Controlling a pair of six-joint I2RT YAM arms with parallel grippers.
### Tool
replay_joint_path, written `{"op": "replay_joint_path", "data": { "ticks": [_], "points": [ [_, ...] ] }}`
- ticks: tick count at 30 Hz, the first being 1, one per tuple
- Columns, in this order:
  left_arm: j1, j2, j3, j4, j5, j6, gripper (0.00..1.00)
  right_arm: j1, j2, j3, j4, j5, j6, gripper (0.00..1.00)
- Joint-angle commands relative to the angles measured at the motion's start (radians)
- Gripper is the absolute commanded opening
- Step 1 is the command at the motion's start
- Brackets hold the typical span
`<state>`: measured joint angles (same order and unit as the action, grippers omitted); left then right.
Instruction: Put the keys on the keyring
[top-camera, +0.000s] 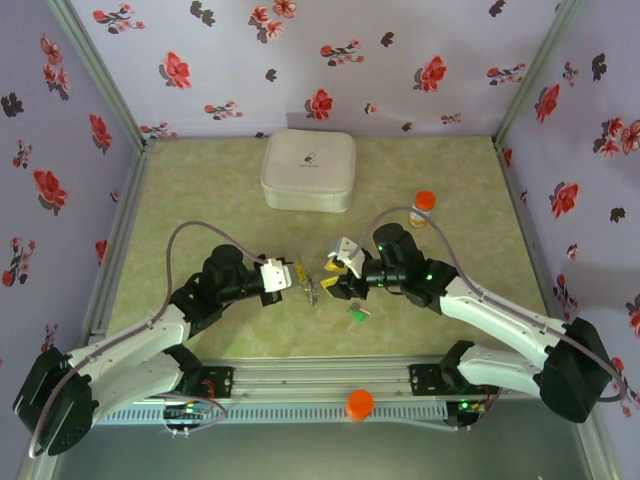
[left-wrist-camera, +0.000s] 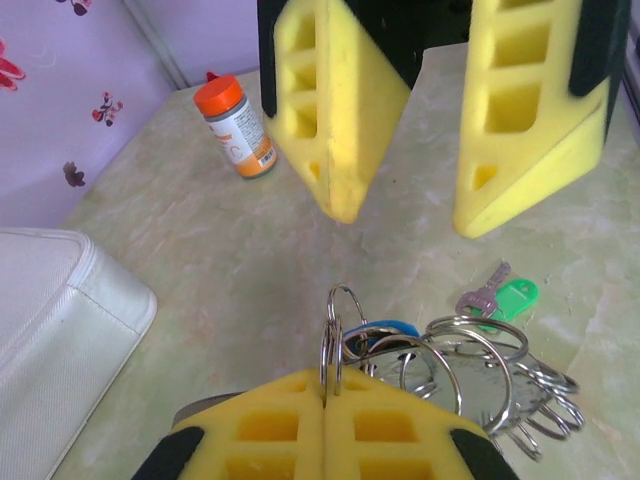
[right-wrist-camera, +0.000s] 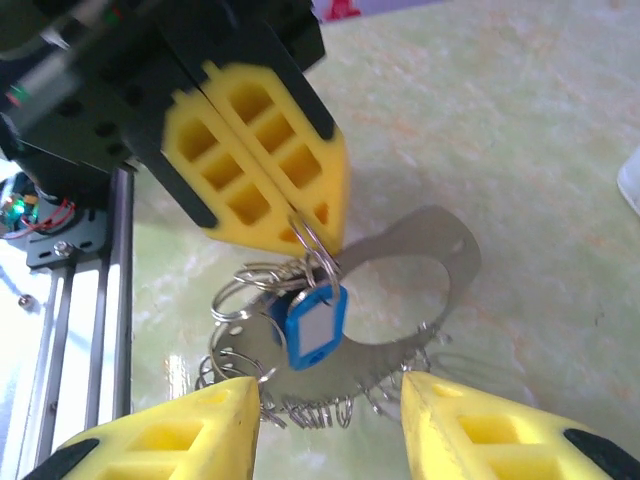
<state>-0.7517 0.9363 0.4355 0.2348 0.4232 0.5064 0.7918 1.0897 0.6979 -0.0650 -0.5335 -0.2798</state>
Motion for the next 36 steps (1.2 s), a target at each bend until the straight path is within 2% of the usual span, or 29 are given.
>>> {"op": "replay_joint_path", "data": {
  "ticks": [1,10,18,24,31,36],
  "points": [
    [0.005,-0.016,-0.014,0.099,0.031,0.021,0.00,-0.006,-0.008,0.007,0.087,-0.048,0.018,0.41],
    [0.004,-0.015,-0.014,0.099,0.040,0.028,0.00,-0.005,0.092,0.072,0.093,-0.075,0.068,0.32],
    [0.005,-0.016,-0.011,0.091,0.040,0.032,0.00,-0.005,0.112,0.083,0.098,-0.066,0.087,0.21],
    [0.005,-0.015,-0.008,0.088,0.040,0.031,0.00,-0.004,0.136,0.093,0.087,-0.100,0.087,0.20],
    [0.004,-0.021,-0.007,0.078,0.036,0.031,0.00,-0.003,0.128,0.095,0.076,-0.102,0.078,0.01],
    [0.005,-0.021,-0.011,0.084,0.035,0.032,0.00,-0.008,0.106,0.101,0.013,-0.043,0.037,0.00]
  ]
}}
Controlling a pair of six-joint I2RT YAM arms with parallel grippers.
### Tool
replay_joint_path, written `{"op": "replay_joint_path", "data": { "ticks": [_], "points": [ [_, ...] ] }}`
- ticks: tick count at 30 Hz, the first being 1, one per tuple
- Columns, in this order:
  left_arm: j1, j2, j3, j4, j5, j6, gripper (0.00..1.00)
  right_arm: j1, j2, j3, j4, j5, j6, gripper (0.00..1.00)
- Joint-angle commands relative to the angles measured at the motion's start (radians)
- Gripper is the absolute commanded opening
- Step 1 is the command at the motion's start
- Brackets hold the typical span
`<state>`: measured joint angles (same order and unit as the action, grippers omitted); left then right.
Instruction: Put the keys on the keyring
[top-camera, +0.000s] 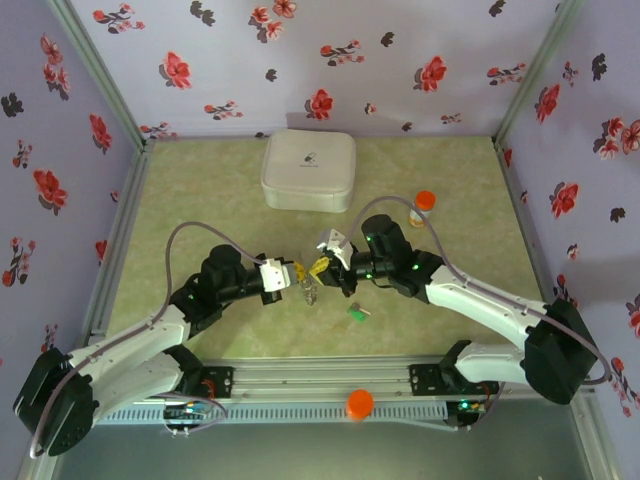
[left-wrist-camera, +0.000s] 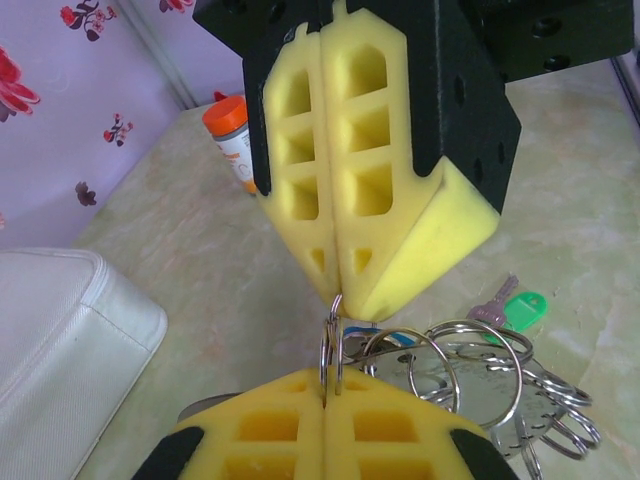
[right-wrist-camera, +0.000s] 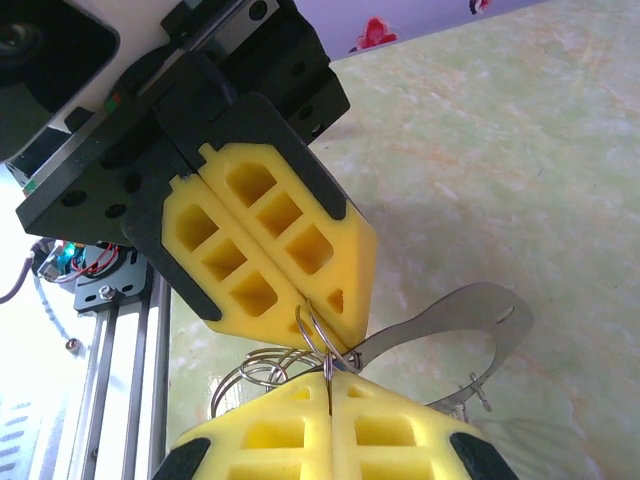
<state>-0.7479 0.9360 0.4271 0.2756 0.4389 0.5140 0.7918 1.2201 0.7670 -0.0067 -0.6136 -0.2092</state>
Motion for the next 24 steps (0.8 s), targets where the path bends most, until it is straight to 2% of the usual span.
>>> {"op": "replay_joint_path", "data": {
  "ticks": [1,9,16,24],
  "points": [
    [0.001,-0.021,-0.004,0.045,0.018,0.024,0.00,-0.009,-0.026,0.034,-0.059,0.049,-0.041,0.00],
    [0.000,-0.027,-0.007,0.049,0.024,0.021,0.00,-0.022,-0.035,0.043,-0.093,0.072,-0.051,0.00],
    [-0.001,-0.025,-0.013,0.091,0.047,0.000,0.00,-0.022,0.027,0.066,-0.104,0.113,-0.036,0.00],
    [-0.001,-0.015,-0.014,0.138,0.062,-0.014,0.00,-0.022,0.071,0.077,-0.107,0.078,-0.009,0.00]
  ]
}}
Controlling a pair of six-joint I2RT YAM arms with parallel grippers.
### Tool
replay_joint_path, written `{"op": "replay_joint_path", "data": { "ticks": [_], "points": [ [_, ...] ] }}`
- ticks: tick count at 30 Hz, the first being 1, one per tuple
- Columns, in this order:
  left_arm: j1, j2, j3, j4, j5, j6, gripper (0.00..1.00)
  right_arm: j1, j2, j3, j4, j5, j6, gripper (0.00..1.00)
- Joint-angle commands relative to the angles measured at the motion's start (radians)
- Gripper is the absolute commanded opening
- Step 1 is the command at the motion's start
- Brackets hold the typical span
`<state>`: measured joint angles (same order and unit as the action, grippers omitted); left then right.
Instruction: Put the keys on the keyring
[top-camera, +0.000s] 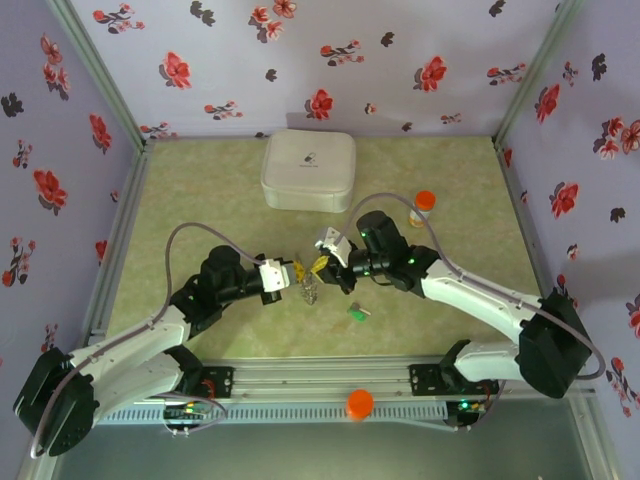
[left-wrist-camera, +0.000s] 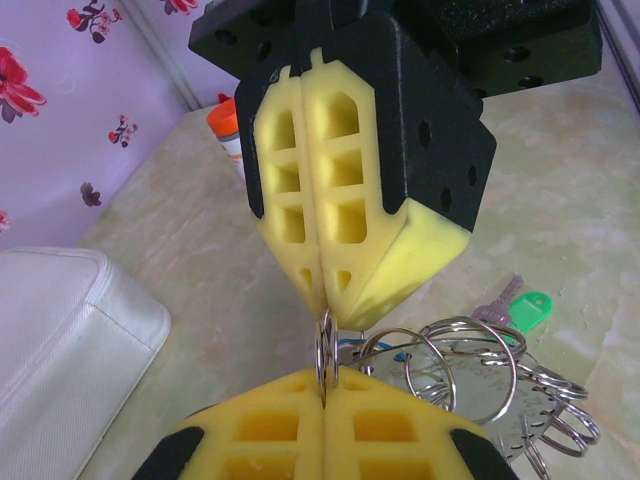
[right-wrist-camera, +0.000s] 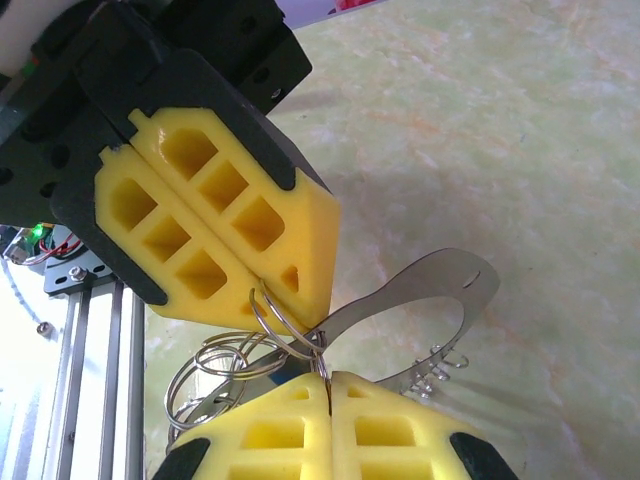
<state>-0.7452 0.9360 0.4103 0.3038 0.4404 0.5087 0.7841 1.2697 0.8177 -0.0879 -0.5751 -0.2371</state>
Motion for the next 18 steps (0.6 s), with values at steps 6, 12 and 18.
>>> {"op": "replay_joint_path", "data": {
  "ticks": [6,12,18],
  "points": [
    [-0.005,-0.001,-0.006,0.143,0.068,-0.039,0.00,-0.016,-0.011,0.006,0.001,0.048,0.022,0.15],
    [-0.005,0.017,-0.004,0.143,0.099,-0.071,0.00,-0.016,-0.114,-0.076,0.094,-0.018,-0.048,0.36],
    [-0.005,0.042,-0.001,0.157,0.137,-0.110,0.00,-0.016,-0.127,-0.071,0.097,-0.028,-0.101,0.36]
  ]
}}
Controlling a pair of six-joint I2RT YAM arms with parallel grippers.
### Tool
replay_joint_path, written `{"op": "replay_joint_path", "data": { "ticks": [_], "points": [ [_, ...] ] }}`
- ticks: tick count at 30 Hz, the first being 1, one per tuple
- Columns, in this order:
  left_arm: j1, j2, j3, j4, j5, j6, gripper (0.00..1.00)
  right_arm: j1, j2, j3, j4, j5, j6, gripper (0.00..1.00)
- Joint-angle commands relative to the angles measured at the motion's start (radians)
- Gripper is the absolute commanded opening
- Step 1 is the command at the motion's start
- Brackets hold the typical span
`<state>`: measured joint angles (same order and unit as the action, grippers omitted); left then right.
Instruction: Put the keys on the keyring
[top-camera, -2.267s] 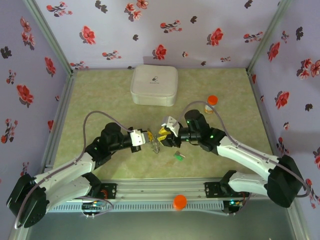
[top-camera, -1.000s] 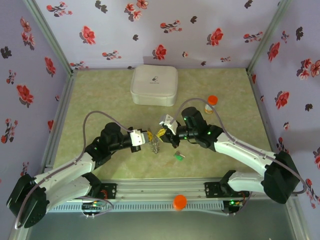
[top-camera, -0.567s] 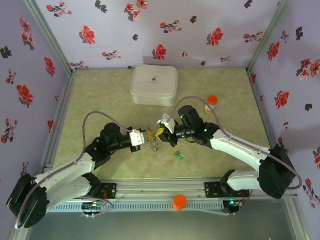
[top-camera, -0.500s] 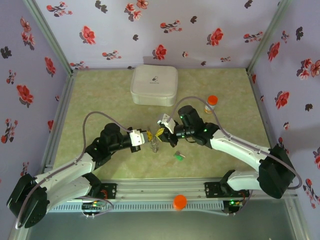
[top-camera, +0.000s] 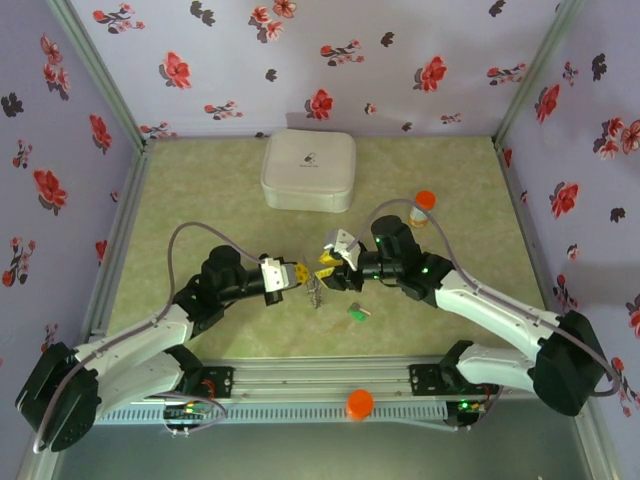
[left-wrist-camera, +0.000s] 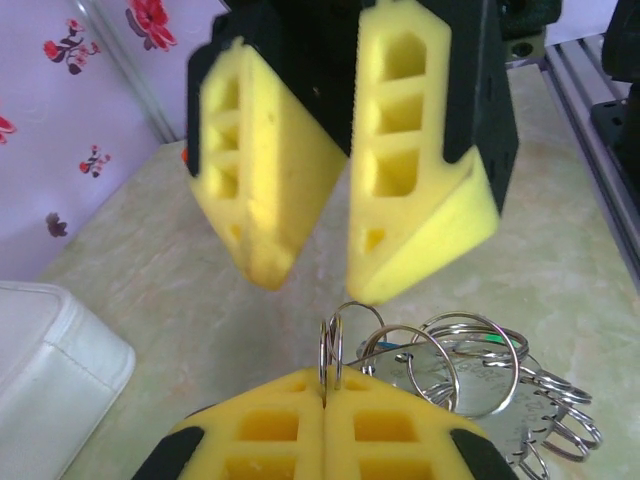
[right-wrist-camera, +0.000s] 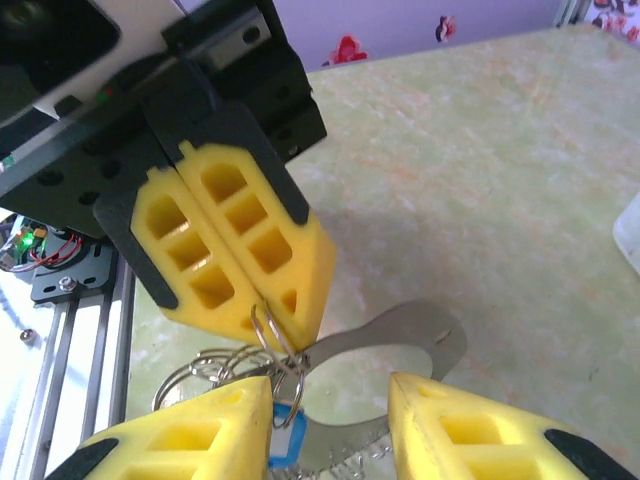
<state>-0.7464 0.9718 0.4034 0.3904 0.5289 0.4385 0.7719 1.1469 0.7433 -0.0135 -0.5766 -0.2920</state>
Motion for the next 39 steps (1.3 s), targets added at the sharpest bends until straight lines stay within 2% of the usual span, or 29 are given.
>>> {"op": "replay_joint_path", "data": {
  "ticks": [1,6,15,22,28,39],
  "points": [
    [-0.004,0.008,0.006,0.074,0.054,-0.046,0.00,-0.003,0.000,0.008,0.017,-0.044,-0.050,0.35],
    [-0.005,0.014,0.011,0.078,0.076,-0.062,0.00,-0.003,0.014,0.004,0.042,-0.056,-0.065,0.29],
    [-0.004,0.016,0.012,0.073,0.086,-0.069,0.00,-0.003,0.016,0.009,-0.023,-0.122,-0.115,0.30],
    [-0.005,0.019,0.018,0.053,0.086,-0.062,0.00,-0.003,0.009,0.005,-0.017,-0.129,-0.124,0.30],
    [-0.004,0.025,0.023,0.056,0.091,-0.063,0.00,-0.004,0.032,0.017,-0.031,-0.066,-0.138,0.22],
    [-0.004,0.028,0.029,0.052,0.098,-0.065,0.00,-0.001,0.078,0.042,-0.011,-0.112,-0.130,0.20]
  ]
}}
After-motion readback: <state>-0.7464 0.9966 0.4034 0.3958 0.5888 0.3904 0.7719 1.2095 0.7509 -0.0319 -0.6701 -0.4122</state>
